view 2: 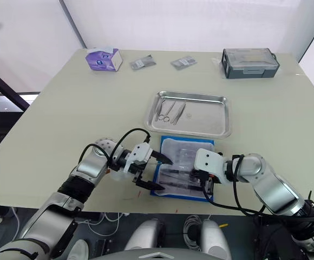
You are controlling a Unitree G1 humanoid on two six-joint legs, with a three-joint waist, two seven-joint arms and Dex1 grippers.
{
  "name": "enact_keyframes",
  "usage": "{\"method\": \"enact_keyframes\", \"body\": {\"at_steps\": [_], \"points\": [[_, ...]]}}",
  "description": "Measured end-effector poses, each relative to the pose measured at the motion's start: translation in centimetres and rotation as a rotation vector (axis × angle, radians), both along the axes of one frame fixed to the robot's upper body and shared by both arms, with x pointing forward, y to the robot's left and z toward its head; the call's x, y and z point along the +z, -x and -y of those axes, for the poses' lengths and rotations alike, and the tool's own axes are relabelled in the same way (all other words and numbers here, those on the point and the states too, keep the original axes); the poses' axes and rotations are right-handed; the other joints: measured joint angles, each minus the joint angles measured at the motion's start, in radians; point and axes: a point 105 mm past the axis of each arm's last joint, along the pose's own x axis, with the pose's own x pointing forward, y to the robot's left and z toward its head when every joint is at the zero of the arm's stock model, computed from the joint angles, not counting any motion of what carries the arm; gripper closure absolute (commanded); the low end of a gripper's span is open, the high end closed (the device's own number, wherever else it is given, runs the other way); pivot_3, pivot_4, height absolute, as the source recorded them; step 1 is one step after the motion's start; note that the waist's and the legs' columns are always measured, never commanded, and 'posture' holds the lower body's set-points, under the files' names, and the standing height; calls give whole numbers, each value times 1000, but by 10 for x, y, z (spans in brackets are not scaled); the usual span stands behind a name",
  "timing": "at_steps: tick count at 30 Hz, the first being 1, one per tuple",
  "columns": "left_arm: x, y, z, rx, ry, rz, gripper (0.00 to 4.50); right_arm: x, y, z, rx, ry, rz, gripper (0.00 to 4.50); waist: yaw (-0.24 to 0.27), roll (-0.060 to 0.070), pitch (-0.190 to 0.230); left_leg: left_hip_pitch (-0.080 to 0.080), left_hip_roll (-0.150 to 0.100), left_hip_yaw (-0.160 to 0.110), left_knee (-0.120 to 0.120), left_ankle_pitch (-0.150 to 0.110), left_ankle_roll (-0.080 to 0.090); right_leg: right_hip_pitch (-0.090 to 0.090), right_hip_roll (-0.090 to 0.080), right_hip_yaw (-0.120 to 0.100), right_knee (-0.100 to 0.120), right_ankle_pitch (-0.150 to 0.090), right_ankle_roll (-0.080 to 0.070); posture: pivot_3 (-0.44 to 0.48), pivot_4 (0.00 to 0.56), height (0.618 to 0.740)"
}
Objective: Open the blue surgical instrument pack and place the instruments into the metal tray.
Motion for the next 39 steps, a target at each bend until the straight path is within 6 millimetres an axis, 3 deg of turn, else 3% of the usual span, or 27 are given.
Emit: {"method": "enact_keyframes", "body": {"at_steps": [9, 39], "points": [[0, 0, 2, -3, 6, 0, 0, 15, 2, -1, 8, 123, 16, 4480, 1, 4, 2, -1, -1, -2, 0, 0, 0, 0, -1, -1, 0, -1, 1, 0, 150, 740], [0, 1, 8, -9, 23, -8, 0, 36, 6, 33, 31, 315, 69, 4480, 3, 5, 3, -2, -3, -4, 0, 0, 0, 0, -3, -3, -1, -1, 2, 0, 150, 740]]}}
